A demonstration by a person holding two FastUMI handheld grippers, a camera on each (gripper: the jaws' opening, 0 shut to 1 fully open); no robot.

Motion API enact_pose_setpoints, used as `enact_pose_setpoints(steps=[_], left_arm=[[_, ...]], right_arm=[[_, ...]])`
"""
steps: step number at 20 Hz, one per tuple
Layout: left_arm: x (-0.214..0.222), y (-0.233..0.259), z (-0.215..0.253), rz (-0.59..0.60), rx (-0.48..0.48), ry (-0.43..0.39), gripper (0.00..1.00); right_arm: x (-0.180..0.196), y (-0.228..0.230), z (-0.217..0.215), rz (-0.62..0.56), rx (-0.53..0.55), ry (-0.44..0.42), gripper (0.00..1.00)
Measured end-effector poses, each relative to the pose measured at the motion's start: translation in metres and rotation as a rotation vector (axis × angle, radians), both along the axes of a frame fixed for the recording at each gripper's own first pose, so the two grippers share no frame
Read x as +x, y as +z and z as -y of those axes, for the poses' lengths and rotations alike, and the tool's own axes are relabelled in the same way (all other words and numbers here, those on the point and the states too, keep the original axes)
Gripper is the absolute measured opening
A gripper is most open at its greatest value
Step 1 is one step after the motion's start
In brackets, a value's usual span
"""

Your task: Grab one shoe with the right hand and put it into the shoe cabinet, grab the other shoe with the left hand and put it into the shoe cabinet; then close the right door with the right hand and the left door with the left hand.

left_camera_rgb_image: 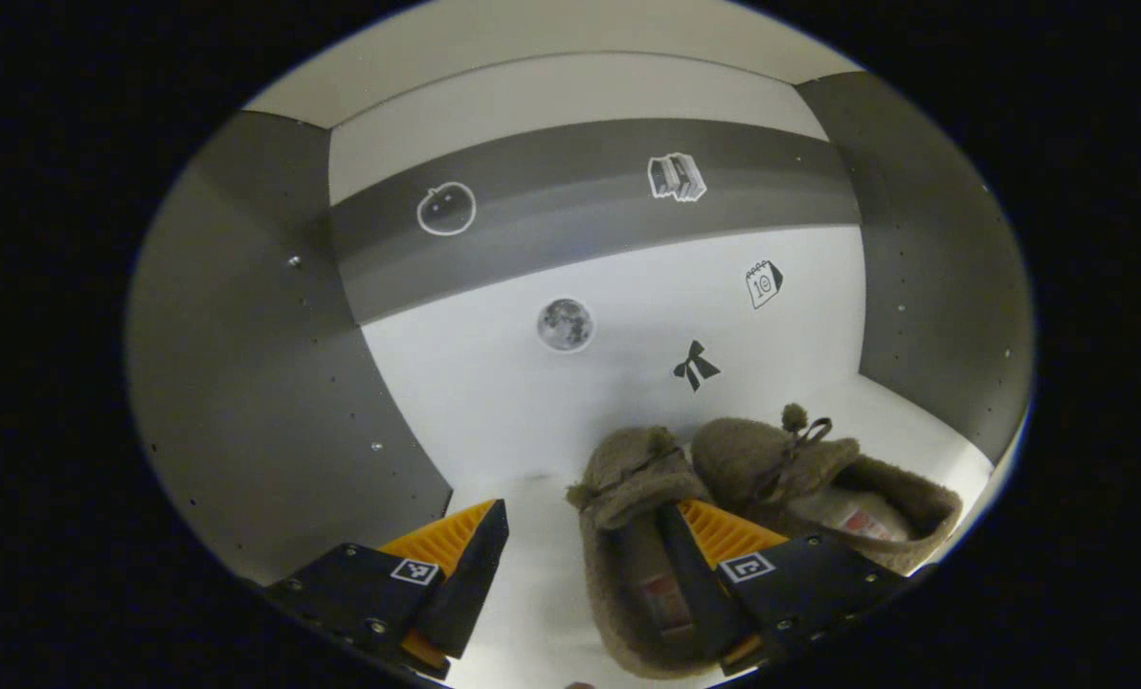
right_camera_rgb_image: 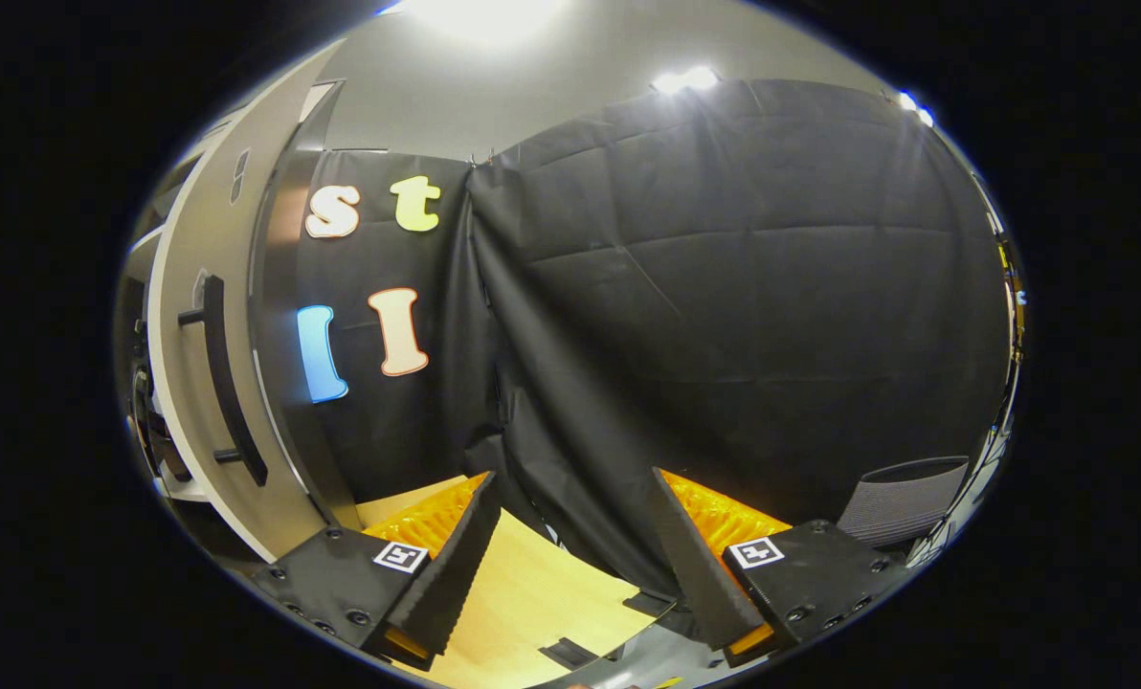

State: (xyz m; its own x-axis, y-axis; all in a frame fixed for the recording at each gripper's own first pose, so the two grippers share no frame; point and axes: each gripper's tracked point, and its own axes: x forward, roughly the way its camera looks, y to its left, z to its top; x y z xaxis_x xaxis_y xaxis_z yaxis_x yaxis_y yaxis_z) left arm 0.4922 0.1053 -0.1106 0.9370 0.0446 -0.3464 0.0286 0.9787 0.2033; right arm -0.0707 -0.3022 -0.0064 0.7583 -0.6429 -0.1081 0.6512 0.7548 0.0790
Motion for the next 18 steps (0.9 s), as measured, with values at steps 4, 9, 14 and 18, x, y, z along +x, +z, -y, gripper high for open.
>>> enact_pose_setpoints(steps=[4, 9, 14, 18], left_arm=[[-0.034, 0.015, 0.018, -0.009, -0.076, -0.083, 0.89], [-0.079, 0.062, 0.033, 0.095, -0.096, -0.122, 0.96], [-0.139, 0.12, 0.032, 0.261, -0.104, -0.135, 0.82], [-0.197, 0.151, 0.027, 0.403, -0.117, -0.143, 0.96]], right_arm=[[-0.001, 0.003, -0.006, 0.003, -0.004, 0.019, 0.98], [0.0, 0.015, -0.012, 0.013, -0.017, 0.051, 0.92], [0.002, 0.038, -0.02, 0.051, -0.024, 0.085, 0.92], [0.004, 0.066, -0.036, 0.101, -0.02, 0.143, 0.93]])
